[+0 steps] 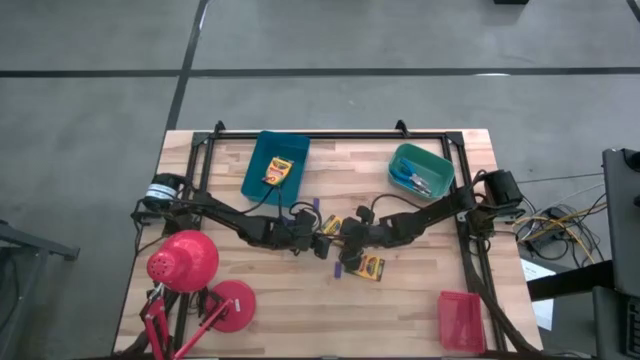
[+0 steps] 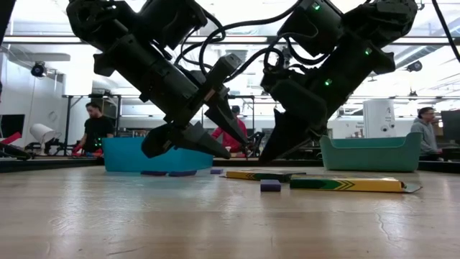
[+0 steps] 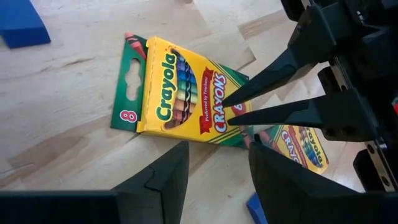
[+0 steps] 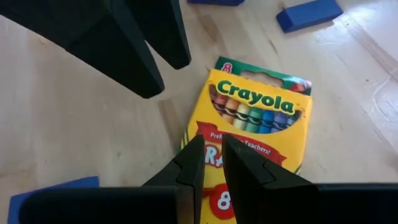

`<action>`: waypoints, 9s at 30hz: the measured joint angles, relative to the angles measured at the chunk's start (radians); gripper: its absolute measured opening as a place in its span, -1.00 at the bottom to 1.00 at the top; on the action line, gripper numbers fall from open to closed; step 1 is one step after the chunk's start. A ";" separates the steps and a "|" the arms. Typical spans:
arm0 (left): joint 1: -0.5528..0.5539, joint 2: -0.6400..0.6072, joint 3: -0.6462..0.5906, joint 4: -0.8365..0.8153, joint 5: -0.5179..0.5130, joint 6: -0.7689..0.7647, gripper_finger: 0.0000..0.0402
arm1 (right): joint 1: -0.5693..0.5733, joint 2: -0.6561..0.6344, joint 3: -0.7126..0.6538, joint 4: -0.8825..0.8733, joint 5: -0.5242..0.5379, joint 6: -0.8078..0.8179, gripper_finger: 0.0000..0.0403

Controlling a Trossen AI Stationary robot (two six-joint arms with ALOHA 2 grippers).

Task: Pick & Place School Supplies
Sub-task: Put the yellow crayon box into the blue bin

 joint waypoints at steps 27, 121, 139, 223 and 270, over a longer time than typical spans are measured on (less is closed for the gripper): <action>0.001 -0.003 0.014 0.004 0.002 0.067 -0.14 | -0.008 0.000 -0.050 0.083 0.011 -0.019 -0.74; -0.002 -0.202 0.011 -0.325 -0.248 0.207 -0.14 | -0.055 0.147 -0.149 0.598 0.173 0.098 -0.74; -0.002 -0.202 0.011 -0.335 -0.251 0.202 -0.14 | -0.046 0.056 -0.146 0.248 0.226 0.149 -0.74; -0.040 -0.044 -0.069 -0.066 -0.112 -0.035 -0.14 | 0.039 0.072 -0.103 0.204 0.225 0.053 -0.74; -0.027 0.016 -0.041 -0.045 -0.132 -0.037 -0.14 | 0.013 0.071 -0.137 0.170 0.219 0.154 -0.74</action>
